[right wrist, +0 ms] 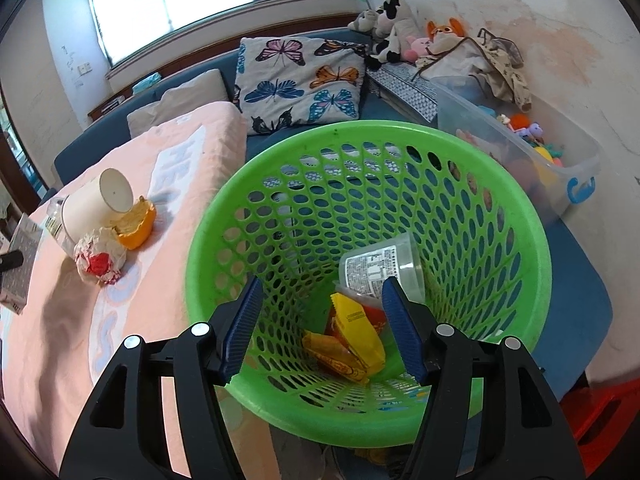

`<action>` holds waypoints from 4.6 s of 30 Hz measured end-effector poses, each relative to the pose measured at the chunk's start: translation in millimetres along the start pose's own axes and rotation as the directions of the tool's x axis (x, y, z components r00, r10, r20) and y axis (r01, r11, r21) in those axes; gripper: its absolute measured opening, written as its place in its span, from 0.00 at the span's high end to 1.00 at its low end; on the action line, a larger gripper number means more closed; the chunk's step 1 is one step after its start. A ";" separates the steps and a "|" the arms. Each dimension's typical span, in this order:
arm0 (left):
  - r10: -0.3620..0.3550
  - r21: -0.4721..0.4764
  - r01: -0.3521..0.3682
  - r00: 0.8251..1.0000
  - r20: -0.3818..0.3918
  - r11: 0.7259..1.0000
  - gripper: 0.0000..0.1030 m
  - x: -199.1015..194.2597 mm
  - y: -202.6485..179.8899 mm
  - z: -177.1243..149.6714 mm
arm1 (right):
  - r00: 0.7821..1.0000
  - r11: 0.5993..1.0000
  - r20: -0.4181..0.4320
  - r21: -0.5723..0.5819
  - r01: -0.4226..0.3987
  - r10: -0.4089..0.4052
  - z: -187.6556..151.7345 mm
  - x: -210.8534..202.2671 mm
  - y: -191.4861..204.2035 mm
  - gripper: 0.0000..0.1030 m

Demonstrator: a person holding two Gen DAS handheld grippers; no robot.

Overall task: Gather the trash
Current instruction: 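Carry the white milk carton toward the green basket with the left gripper, then release the milk carton into the green basket with the left gripper, then grasp the paper cup on the table with the left gripper, then grasp the crumpled white wrapper with red print with the right gripper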

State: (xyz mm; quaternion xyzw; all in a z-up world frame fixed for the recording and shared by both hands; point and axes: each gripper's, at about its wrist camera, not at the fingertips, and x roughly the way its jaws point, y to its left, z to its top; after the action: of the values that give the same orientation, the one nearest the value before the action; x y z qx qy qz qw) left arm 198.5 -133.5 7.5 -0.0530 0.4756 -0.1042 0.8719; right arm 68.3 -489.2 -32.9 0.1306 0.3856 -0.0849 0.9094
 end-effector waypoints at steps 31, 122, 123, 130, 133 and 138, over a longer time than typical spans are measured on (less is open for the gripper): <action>-0.055 0.120 0.056 0.998 -0.017 0.991 0.36 14.4 -78.8 18.6 | 0.995 0.992 0.027 -0.083 -0.092 0.094 15.6 0.9 33.6 0.35; -0.396 0.278 0.403 0.914 -0.086 0.872 0.97 61.1 -103.1 37.0 | 0.977 0.936 -0.017 -0.283 -0.211 0.215 17.9 -25.5 127.3 0.29; -0.404 0.276 0.409 0.912 -0.078 0.870 0.97 56.6 -101.2 37.6 | 0.975 0.933 -0.020 -0.286 -0.217 0.221 17.7 -24.7 129.8 0.29; -0.428 0.266 0.415 0.904 -0.009 0.870 0.97 24.1 -84.4 47.1 | 0.961 0.913 -0.054 -0.302 -0.273 0.270 16.3 -12.5 152.2 0.29; -0.434 0.260 0.413 0.901 0.024 0.873 0.97 9.5 -74.5 52.2 | 0.955 0.905 -0.068 -0.308 -0.295 0.288 17.5 -4.8 161.7 0.29; -0.424 0.249 0.395 0.903 0.071 0.884 0.97 -11.1 -54.8 57.7 | 0.945 0.892 -0.096 -0.314 -0.326 0.312 20.4 12.7 178.5 0.29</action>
State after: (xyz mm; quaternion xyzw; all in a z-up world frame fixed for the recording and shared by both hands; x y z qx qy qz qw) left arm 234.0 -184.5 58.3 -0.0582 0.3836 -0.3367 0.8580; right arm 136.4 -326.2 2.2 0.0418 0.3873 0.1331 0.9113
